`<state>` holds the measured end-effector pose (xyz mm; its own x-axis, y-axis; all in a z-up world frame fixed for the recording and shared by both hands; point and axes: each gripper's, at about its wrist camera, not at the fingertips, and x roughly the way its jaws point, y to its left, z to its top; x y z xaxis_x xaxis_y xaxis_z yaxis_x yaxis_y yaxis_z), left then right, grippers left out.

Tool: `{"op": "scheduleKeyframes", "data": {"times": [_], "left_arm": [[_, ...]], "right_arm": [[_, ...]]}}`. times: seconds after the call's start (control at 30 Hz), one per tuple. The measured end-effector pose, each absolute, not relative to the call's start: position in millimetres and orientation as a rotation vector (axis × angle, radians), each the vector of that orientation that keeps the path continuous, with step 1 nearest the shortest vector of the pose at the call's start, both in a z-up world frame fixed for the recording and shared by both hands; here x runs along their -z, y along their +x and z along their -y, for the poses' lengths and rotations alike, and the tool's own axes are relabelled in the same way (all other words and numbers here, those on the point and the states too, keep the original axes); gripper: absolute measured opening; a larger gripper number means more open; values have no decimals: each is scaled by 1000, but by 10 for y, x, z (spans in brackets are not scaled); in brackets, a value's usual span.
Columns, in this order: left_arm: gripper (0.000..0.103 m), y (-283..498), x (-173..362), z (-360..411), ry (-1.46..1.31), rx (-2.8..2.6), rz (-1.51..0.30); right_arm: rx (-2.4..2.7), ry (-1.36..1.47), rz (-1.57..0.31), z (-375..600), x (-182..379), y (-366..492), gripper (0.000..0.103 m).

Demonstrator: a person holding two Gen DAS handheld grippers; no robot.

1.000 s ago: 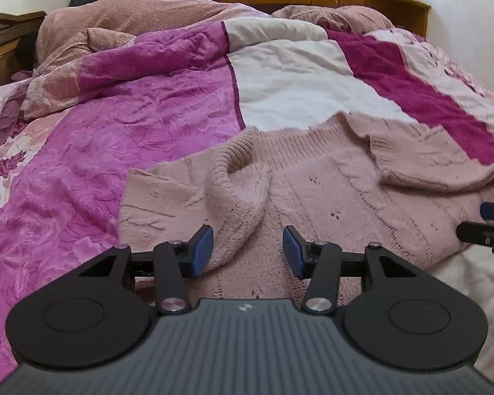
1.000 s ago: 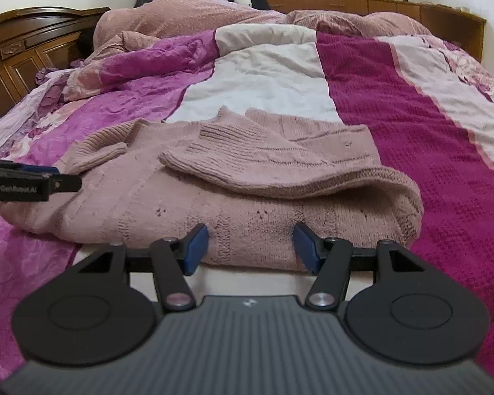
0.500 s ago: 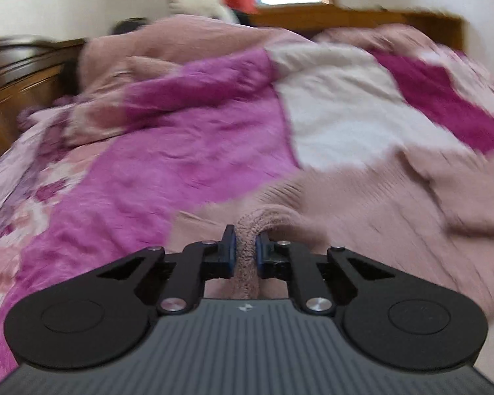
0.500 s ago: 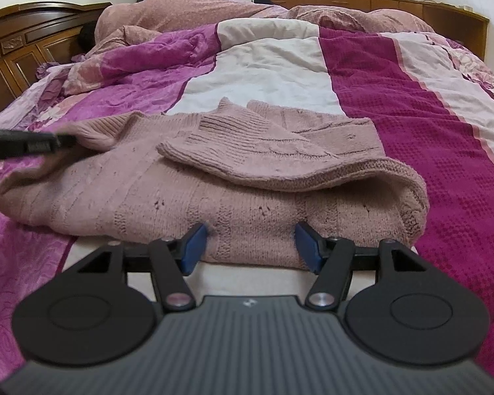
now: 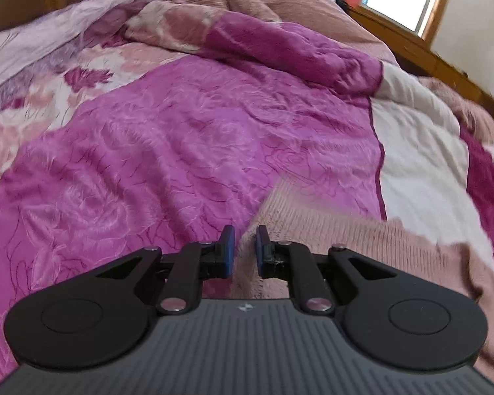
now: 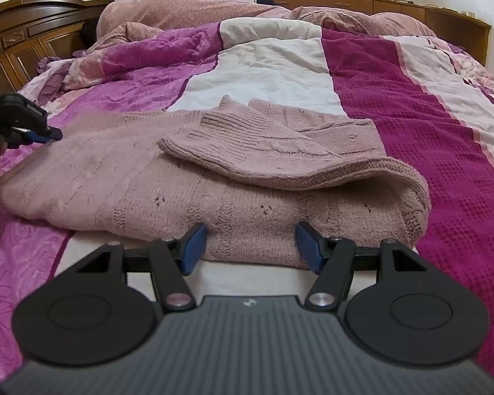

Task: Fold small clothes
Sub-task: 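Lift and tuck the cardigan edge with the left tool, then open it, then close the right tool on the folded cardigan's edge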

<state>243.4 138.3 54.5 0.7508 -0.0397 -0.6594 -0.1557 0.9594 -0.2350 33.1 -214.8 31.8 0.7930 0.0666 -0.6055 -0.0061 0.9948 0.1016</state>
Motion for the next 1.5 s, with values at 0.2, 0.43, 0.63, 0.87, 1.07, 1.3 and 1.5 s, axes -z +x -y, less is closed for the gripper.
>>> {"op": "scheduleKeyframes", "data": {"times": [0.2, 0.43, 0.63, 0.87, 1.07, 1.3, 1.5], "left_arm": [[14, 2161, -661, -1309, -226, -41, -713], [14, 1680, -759, -1055, -145, 49, -737], [14, 1418, -790, -845, -119, 107, -773], [15, 1280, -754, -603, -58, 142, -781], [25, 1321, -656, -502, -38, 125, -800], [26, 1371, -591, -488, -26, 117, -817], [26, 1385, -574, -487, -21, 115, -819]], "right_arm": [[-40, 89, -643, 2135, -371, 305, 63], [-72, -83, -555, 2013, -580, 261, 62], [-89, -242, -557, 2007, -563, 426, 62], [-109, -269, -572, 2051, -504, 516, 62], [-150, -271, -587, 2059, -438, 664, 61], [-163, -56, -592, 2303, -508, 820, 14], [-3, 110, -574, 2738, -591, 1077, 14]]}}
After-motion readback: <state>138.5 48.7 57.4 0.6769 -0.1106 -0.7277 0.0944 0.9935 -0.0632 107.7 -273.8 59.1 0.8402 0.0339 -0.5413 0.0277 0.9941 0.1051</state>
